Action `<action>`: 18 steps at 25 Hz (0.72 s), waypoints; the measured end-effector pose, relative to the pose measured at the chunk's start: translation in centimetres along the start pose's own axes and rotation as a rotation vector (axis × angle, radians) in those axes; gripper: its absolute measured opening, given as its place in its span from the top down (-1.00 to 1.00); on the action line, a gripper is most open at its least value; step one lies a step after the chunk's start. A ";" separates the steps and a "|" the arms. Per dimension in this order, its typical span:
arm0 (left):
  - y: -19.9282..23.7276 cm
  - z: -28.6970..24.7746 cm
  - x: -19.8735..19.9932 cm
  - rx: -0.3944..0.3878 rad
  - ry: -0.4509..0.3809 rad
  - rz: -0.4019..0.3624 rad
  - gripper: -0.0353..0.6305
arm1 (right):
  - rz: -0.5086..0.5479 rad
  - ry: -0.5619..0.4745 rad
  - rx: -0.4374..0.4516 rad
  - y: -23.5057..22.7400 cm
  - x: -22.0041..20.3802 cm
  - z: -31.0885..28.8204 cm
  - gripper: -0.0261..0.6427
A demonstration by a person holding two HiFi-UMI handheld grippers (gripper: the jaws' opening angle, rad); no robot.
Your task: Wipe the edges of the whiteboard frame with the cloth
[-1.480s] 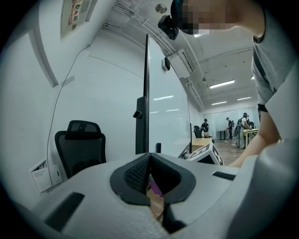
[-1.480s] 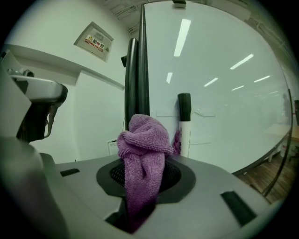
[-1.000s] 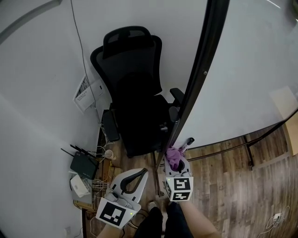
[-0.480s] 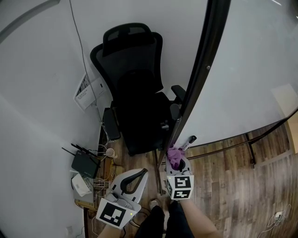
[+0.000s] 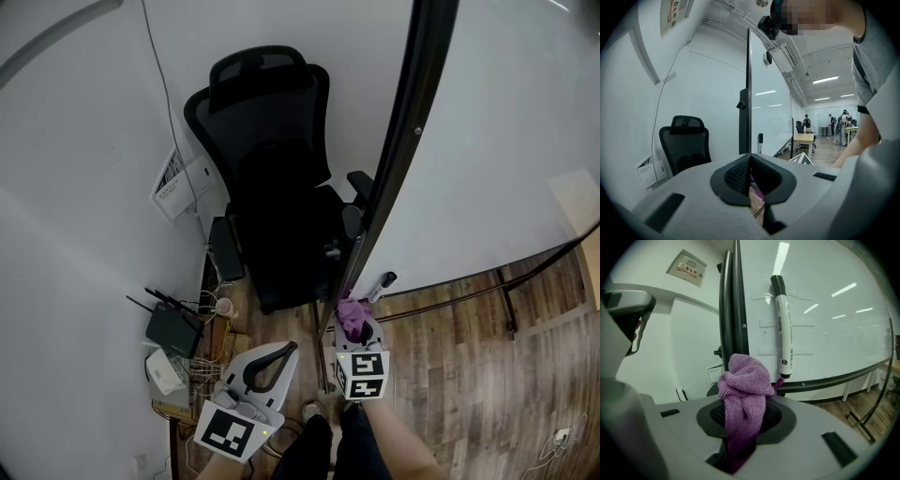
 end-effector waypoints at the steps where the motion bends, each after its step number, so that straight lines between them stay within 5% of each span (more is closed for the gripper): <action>1: 0.0 0.0 0.0 0.002 0.001 0.000 0.84 | 0.000 0.001 0.001 0.0 -0.1 0.0 0.62; 18: -2.2 -0.5 1.2 -0.020 -0.016 -0.024 0.84 | 0.056 -0.042 0.047 0.4 0.9 3.3 0.62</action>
Point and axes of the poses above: the fingertips, and each gripper's own axes: z backward along the fingers, y to its left, x out of its top, the point moved 4 cm from there along z, backward along the fingers, and after that the axes turned 5 degrees about x, right-handed, at the moved point
